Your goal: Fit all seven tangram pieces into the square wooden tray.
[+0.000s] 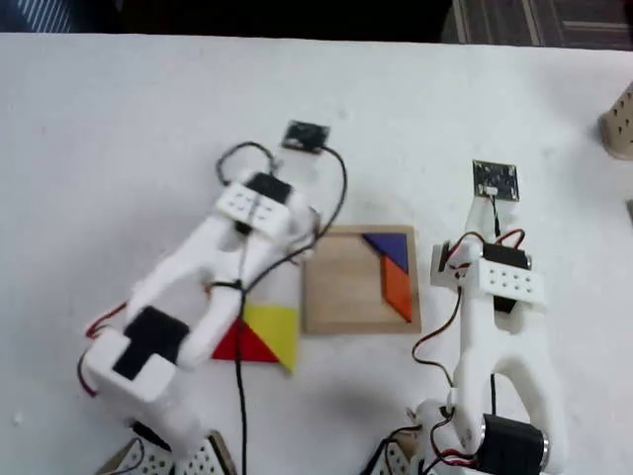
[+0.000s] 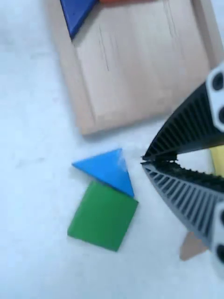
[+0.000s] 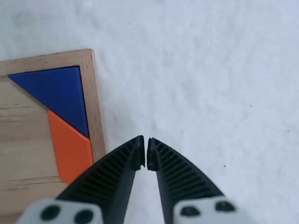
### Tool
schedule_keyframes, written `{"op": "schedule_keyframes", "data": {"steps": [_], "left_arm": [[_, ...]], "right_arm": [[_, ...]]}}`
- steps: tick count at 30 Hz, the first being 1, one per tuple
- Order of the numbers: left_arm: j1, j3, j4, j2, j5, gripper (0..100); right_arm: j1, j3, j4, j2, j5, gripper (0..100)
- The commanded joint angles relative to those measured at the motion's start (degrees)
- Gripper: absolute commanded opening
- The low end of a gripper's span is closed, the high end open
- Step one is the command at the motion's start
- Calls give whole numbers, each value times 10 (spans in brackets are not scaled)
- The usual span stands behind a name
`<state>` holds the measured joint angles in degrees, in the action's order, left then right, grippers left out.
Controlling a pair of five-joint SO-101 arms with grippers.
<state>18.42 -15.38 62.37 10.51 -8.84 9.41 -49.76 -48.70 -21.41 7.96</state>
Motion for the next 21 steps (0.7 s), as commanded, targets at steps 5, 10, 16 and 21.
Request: {"op": "schedule_keyframes", "data": {"steps": [5,10,16,21], "left_arm": [[-87,-177,-91,-167,25,24],[-155,-272,-113,-251,26,24],[-223,-287,-98,-241,24,87],[-218,-288,-55,-229,-36,279]], "right_arm": [[-22,-3,10,-22,21,24],[-22,-5,10,-22,29,24],[-23,-5,10,-22,32,24],[-23,-5,10,-22,33,24]]}}
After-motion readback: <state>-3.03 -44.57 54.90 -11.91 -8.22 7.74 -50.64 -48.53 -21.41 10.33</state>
